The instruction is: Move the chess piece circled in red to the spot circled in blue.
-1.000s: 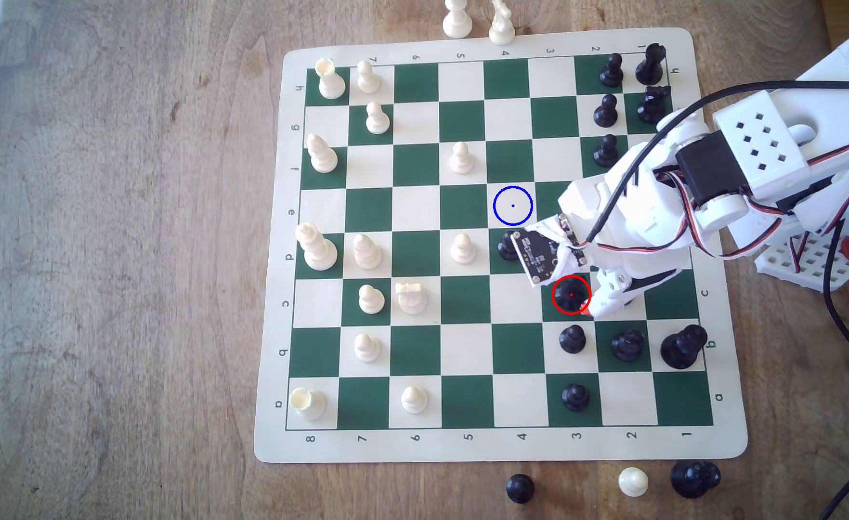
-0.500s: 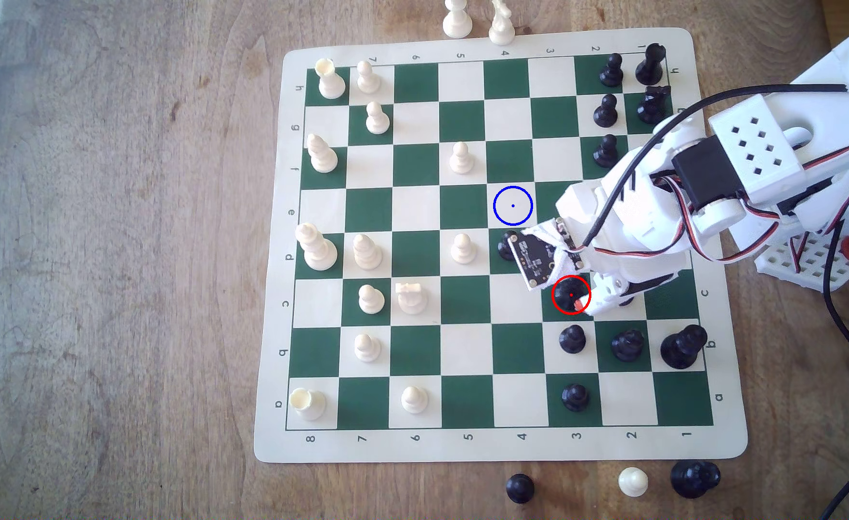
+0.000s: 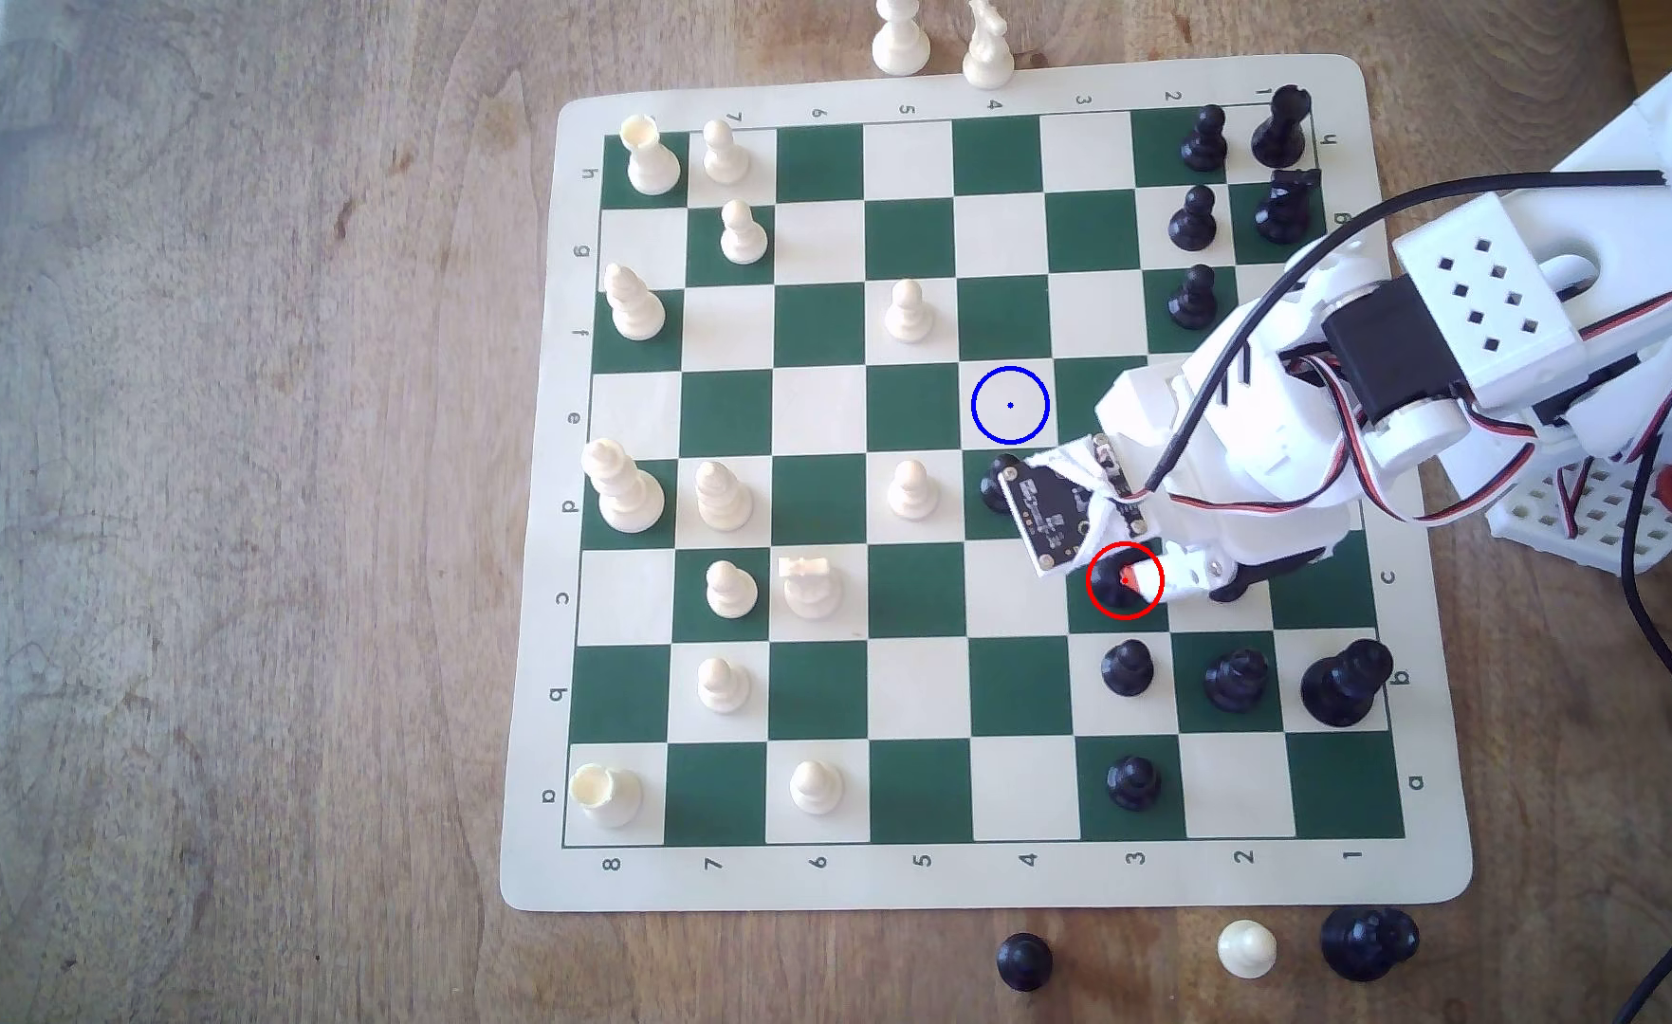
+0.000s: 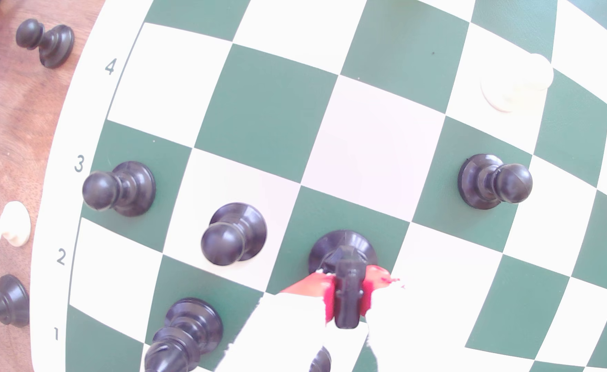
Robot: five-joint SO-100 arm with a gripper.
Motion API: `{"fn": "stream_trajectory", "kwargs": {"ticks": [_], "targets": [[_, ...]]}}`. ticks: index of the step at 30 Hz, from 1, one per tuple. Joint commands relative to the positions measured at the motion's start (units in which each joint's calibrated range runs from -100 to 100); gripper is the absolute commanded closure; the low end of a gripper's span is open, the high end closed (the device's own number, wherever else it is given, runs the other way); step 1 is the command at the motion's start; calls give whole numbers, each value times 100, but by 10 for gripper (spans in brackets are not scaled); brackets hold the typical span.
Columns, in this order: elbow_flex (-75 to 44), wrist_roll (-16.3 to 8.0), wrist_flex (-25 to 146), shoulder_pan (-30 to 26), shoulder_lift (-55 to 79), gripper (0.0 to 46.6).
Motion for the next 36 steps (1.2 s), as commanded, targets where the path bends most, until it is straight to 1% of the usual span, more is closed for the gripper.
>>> {"fn": "stream_trajectory", "kwargs": {"ticks": [1, 8, 10, 11, 13, 15, 21, 23, 29, 31, 36], "targets": [[-455, -24, 66, -75, -47, 459], [-627, -63, 255, -83, -149, 463], [-826, -117, 443, -75, -175, 463], [-1071, -195, 623, -28, -217, 463], [-1325, -278, 771, 89, -234, 463], [-1361, -293, 771, 199, -395, 463], [-1370, -371, 902, 238, -811, 463], [-1389, -381, 967, 277, -939, 463], [-1552, -386, 1082, 739, -1049, 463], [-1552, -376, 1082, 770, -1049, 463], [-1579, -337, 762, 981, -633, 463]]}}
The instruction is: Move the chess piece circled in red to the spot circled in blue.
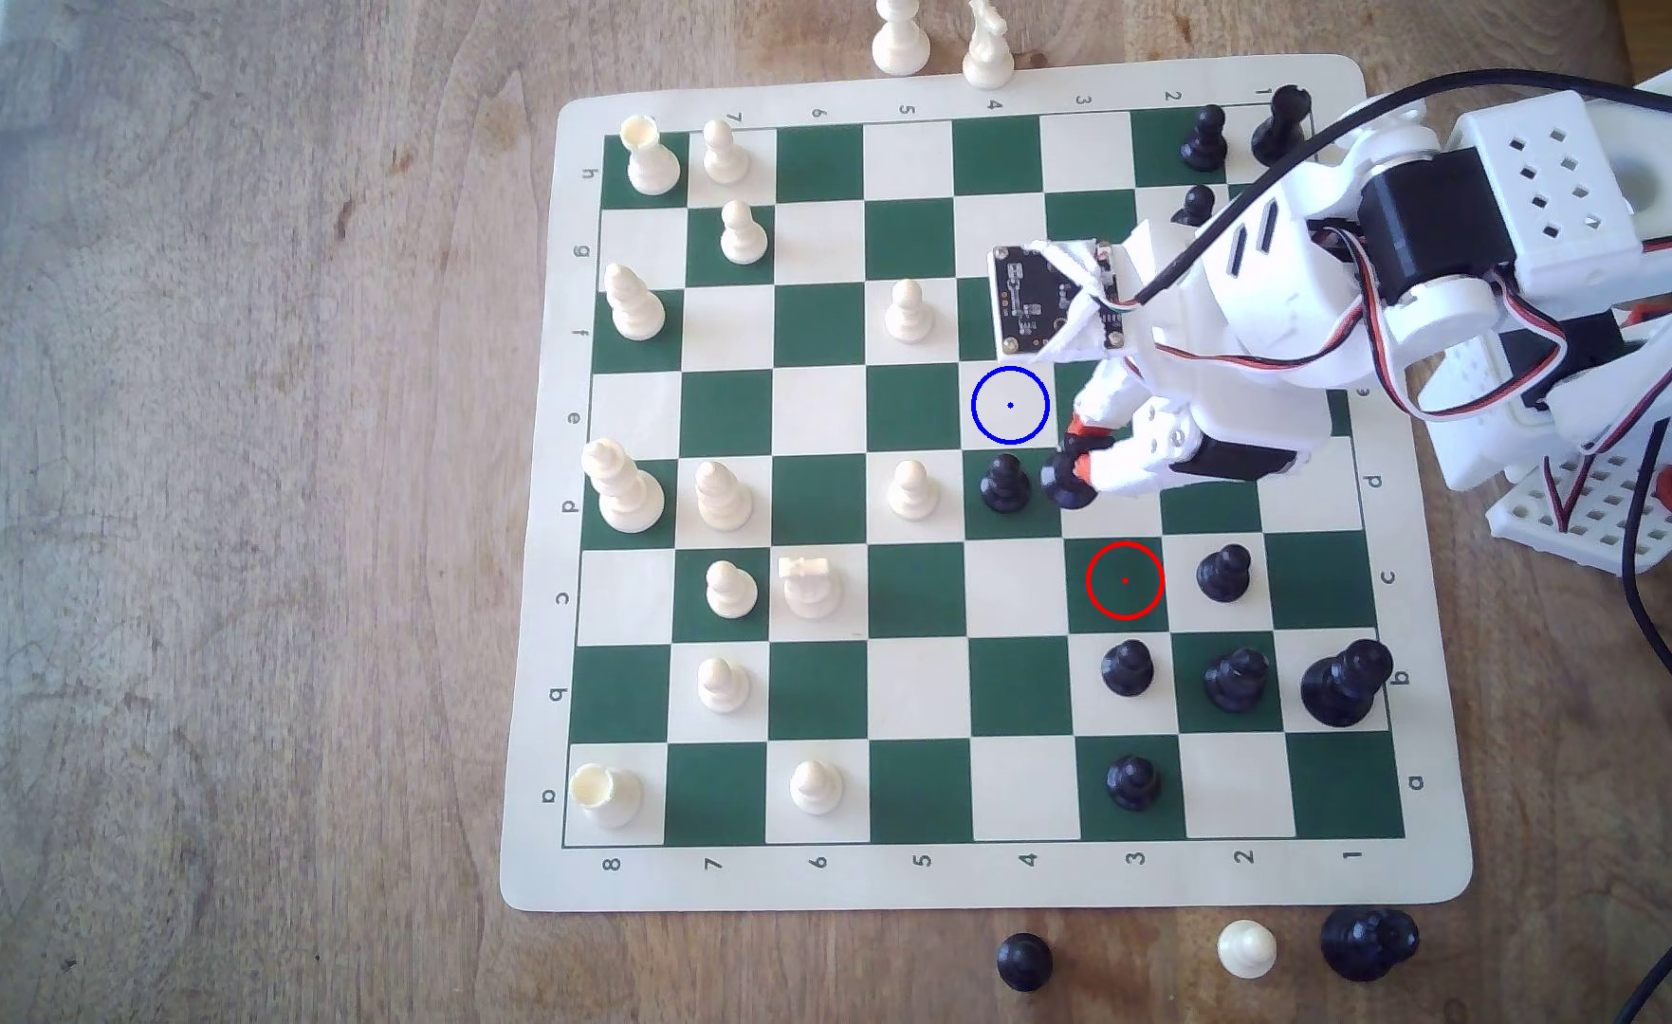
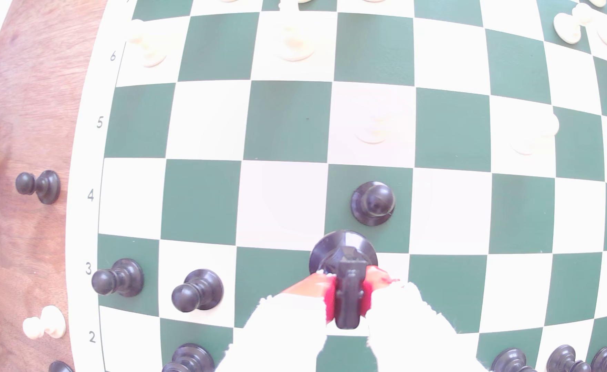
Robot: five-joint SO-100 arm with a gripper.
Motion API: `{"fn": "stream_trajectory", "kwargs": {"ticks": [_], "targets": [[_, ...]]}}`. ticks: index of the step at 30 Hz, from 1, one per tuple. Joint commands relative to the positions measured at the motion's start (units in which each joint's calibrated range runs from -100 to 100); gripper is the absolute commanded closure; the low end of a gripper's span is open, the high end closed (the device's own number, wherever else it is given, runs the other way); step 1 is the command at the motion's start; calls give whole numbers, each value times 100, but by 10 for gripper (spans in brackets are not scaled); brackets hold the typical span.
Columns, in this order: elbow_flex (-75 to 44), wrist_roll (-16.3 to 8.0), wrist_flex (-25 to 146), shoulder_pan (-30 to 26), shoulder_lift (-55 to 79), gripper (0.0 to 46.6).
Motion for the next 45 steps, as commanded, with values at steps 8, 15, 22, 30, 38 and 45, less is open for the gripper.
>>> {"fn": "stream_trajectory", "kwargs": {"ticks": [8, 15, 22, 30, 38, 45], "targets": [[-612, 98, -568, 578, 605, 463], [-739, 161, -814, 820, 1063, 463], [-857, 225, -969, 969, 1377, 463], [-875, 254, -1166, 1047, 1734, 463], [-866, 264, -1338, 1172, 2141, 463], [-839, 269, -1477, 1180, 2320, 463]]}}
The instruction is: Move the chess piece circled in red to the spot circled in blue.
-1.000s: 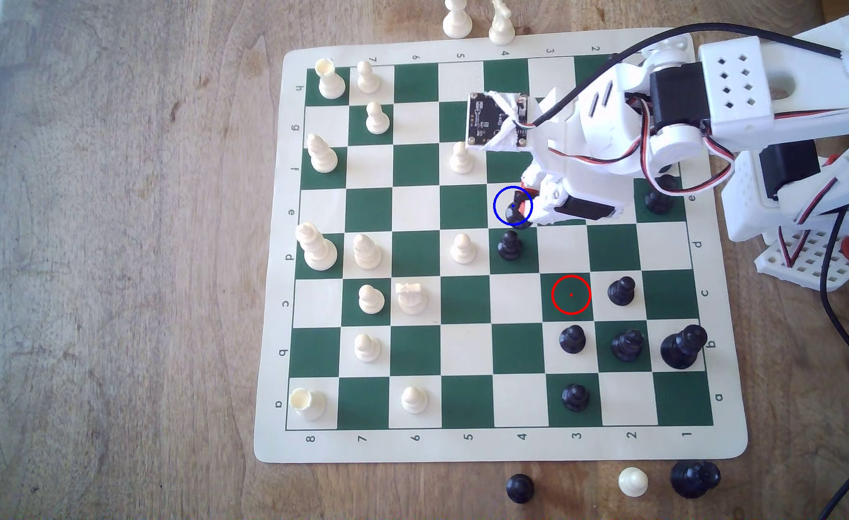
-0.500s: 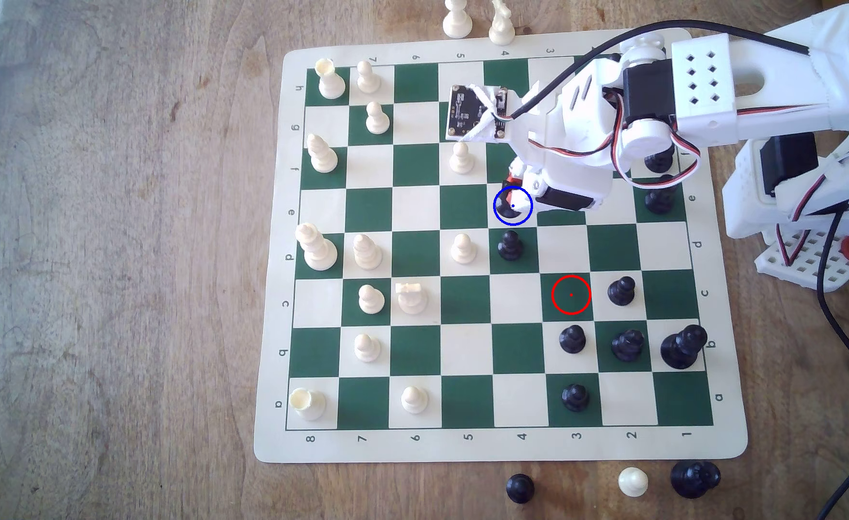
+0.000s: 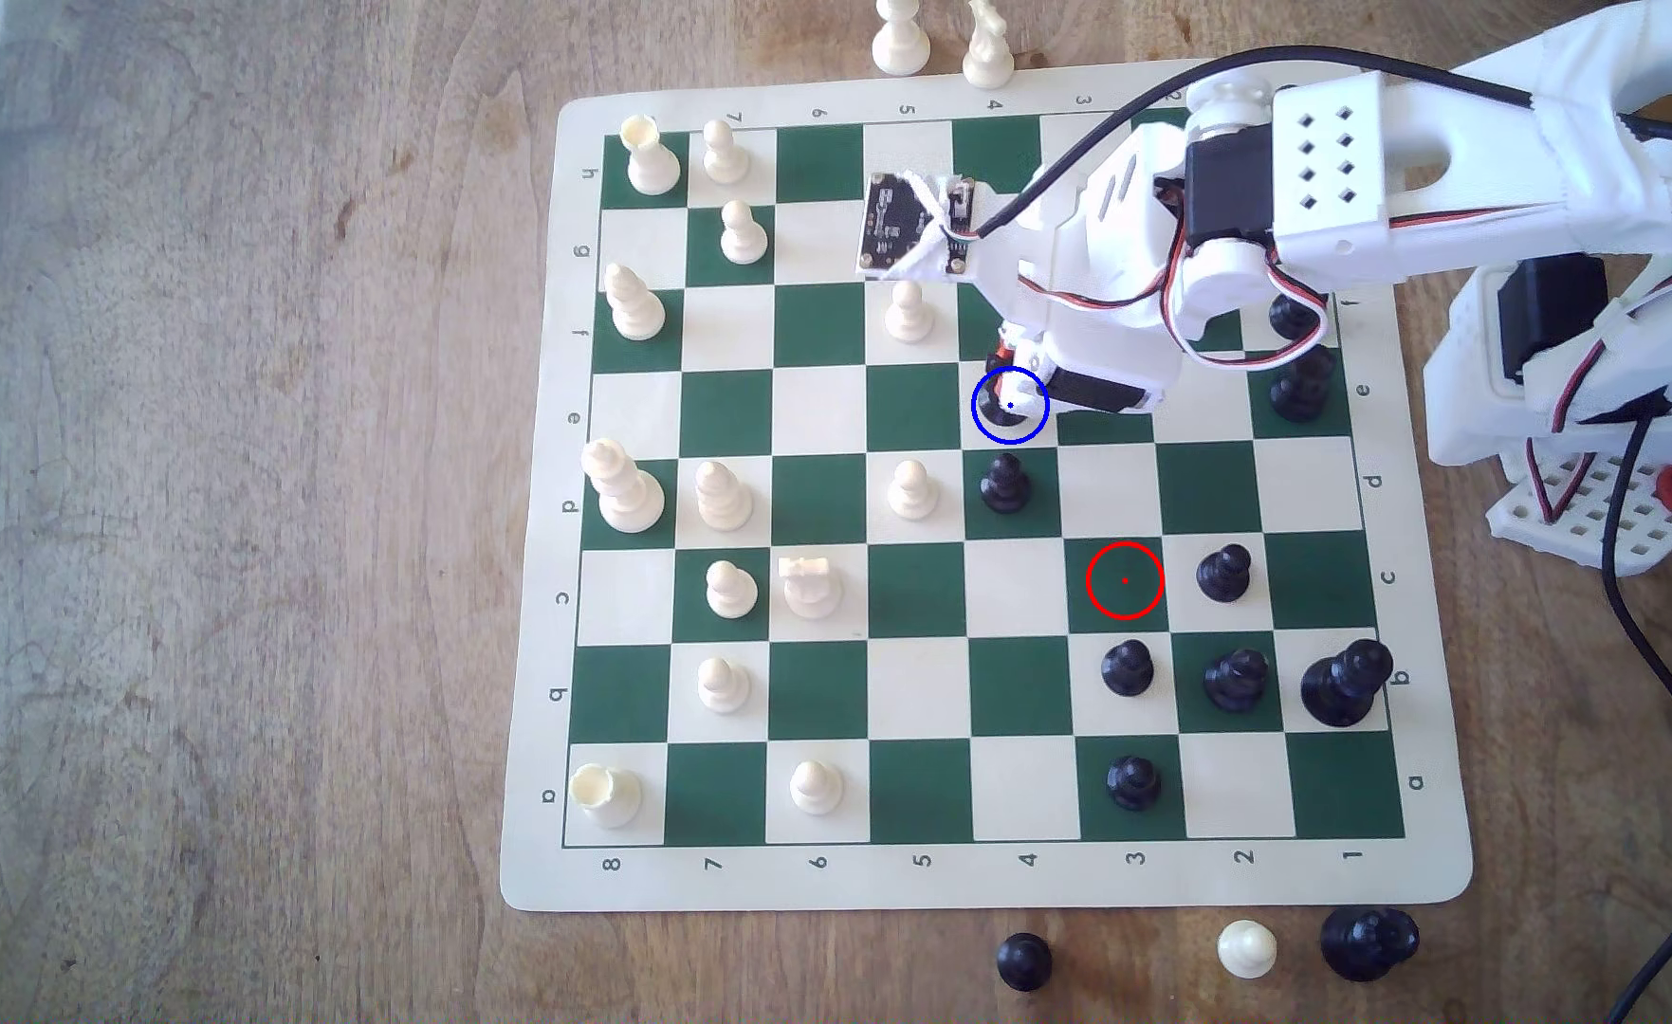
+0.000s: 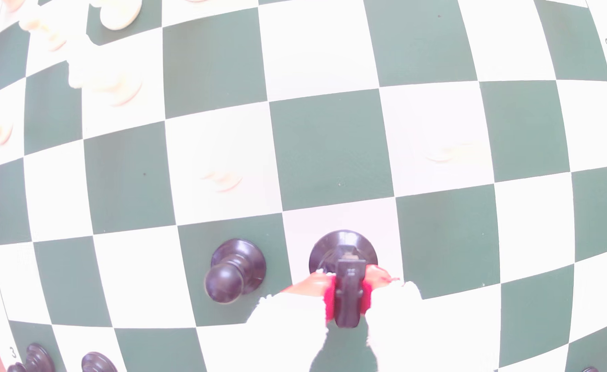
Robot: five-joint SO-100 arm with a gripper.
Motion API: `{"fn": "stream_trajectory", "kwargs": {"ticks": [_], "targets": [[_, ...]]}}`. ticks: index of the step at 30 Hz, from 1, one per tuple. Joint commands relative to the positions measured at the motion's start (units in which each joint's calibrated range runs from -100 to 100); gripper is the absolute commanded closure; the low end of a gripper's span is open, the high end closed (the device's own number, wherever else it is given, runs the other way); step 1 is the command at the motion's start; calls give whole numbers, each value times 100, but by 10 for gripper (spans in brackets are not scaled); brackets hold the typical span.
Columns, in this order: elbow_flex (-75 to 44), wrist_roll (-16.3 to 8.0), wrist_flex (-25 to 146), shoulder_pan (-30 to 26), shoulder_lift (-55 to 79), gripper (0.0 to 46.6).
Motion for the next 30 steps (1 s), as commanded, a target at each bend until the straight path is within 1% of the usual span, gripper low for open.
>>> {"fn": "stream_trajectory", "kwargs": {"ticks": [1, 17, 25, 26, 27, 28, 30], "targets": [[-405, 10, -107, 15, -26, 463], [-314, 20, -221, 39, 169, 463], [-287, 78, -246, 62, 194, 461], [-278, 78, -246, 70, 194, 451], [-260, 107, -213, 70, 194, 418], [-251, 132, -197, 70, 203, 407], [-242, 161, -197, 70, 203, 400]]}}
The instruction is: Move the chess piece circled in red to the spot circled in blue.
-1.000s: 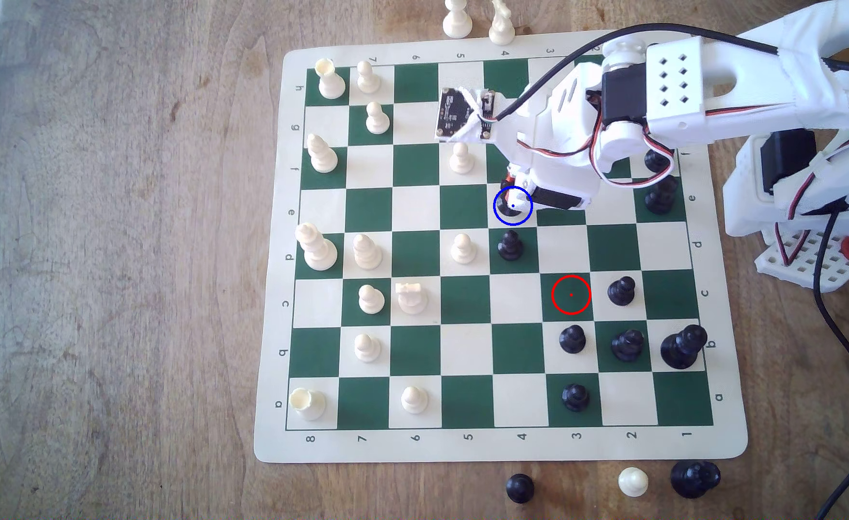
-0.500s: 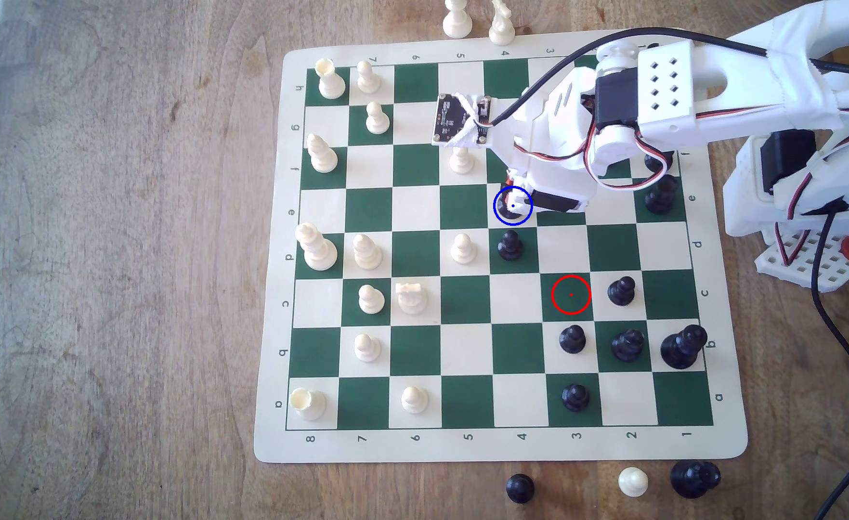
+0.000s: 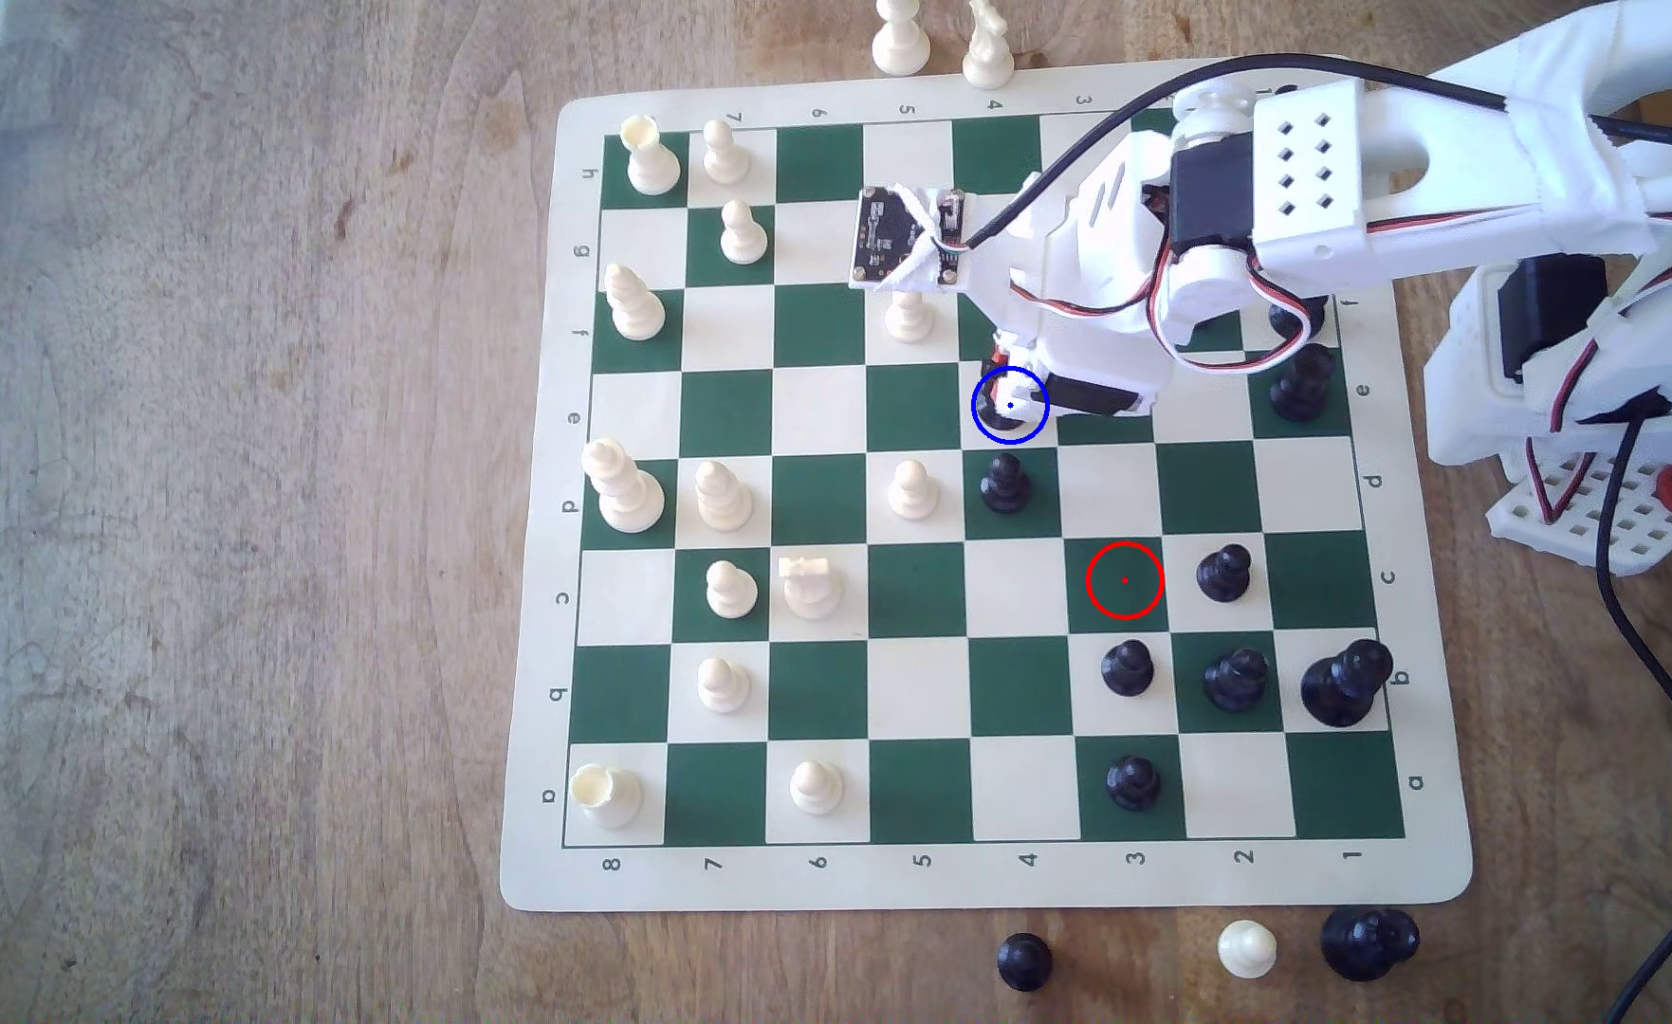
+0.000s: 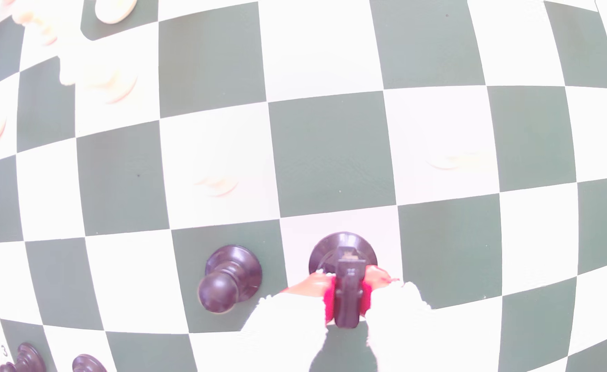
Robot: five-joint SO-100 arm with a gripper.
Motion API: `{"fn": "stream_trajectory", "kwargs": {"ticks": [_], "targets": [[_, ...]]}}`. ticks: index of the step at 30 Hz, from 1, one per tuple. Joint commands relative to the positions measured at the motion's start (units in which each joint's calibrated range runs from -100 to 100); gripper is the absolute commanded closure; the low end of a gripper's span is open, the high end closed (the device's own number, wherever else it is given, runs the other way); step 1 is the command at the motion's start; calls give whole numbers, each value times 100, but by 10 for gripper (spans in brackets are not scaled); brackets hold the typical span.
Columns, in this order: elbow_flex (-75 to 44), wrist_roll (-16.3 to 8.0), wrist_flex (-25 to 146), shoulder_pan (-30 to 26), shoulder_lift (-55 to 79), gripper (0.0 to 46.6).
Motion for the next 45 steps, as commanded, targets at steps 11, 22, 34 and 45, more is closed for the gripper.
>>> {"fn": "stream_trajectory", "kwargs": {"ticks": [11, 22, 34, 45], "targets": [[-160, 103, 77, 63, -167, 353], [157, 107, 413, 16, -847, 352], [1055, -181, 2100, -789, -3393, 353], [2677, -449, 2321, -1118, -5779, 379]]}}
